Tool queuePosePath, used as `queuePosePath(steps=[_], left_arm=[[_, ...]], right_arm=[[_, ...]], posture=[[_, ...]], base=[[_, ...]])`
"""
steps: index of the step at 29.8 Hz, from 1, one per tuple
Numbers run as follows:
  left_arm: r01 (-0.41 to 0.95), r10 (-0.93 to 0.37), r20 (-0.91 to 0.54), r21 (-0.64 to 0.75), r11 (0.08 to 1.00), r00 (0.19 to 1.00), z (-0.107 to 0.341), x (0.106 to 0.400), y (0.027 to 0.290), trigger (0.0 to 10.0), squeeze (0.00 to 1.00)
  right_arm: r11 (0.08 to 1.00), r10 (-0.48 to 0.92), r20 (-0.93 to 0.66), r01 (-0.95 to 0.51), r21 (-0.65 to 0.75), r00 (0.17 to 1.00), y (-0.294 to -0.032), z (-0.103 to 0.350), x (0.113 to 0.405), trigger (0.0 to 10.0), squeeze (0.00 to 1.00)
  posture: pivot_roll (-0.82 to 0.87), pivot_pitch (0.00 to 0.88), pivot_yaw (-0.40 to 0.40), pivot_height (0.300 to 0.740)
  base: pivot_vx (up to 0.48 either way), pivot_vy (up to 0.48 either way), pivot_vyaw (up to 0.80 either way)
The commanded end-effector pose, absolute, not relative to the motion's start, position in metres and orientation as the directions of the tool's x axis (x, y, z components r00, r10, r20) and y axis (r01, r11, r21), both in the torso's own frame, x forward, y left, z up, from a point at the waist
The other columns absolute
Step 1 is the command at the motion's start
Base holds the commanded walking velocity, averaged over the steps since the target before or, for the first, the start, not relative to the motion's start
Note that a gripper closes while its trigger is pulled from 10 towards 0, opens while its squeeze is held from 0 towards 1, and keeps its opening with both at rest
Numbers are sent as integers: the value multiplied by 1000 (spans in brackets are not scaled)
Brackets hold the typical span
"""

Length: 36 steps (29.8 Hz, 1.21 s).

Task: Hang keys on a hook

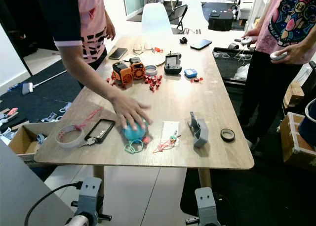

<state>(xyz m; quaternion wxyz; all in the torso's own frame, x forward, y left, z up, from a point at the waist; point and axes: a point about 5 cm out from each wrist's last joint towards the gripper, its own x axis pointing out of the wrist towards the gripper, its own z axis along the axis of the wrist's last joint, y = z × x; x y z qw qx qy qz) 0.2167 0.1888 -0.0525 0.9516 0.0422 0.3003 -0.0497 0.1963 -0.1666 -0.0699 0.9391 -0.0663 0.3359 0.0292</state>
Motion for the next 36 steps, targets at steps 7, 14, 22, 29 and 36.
queuePosePath(steps=[7,14,22,29,36], left_arm=[[156,-82,-566,84,984,821,-52,215,190,10000,27],[128,-66,-574,67,990,816,-53,214,192,10000,0],[126,-69,-576,60,990,815,-53,214,193,10000,0],[137,-78,-579,57,989,811,-53,213,192,10000,0],[146,-80,-593,63,987,801,-55,213,192,10000,0]], right_arm=[[991,-4,-646,-84,-106,764,-170,-72,192,10000,0],[991,-5,-646,-83,-106,763,-170,-72,191,10000,0],[991,-6,-647,-81,-105,762,-170,-73,190,10000,0],[992,-5,-649,-80,-102,761,-169,-73,189,10000,0],[991,-7,-649,-82,-106,761,-171,-73,190,10000,0]], posture=[[35,18,35,740],[34,20,37,740],[37,22,41,740],[37,23,42,740],[33,15,38,740]], base=[[0,-69,0],[0,-343,0],[0,0,0],[0,0,0],[0,0,0]])
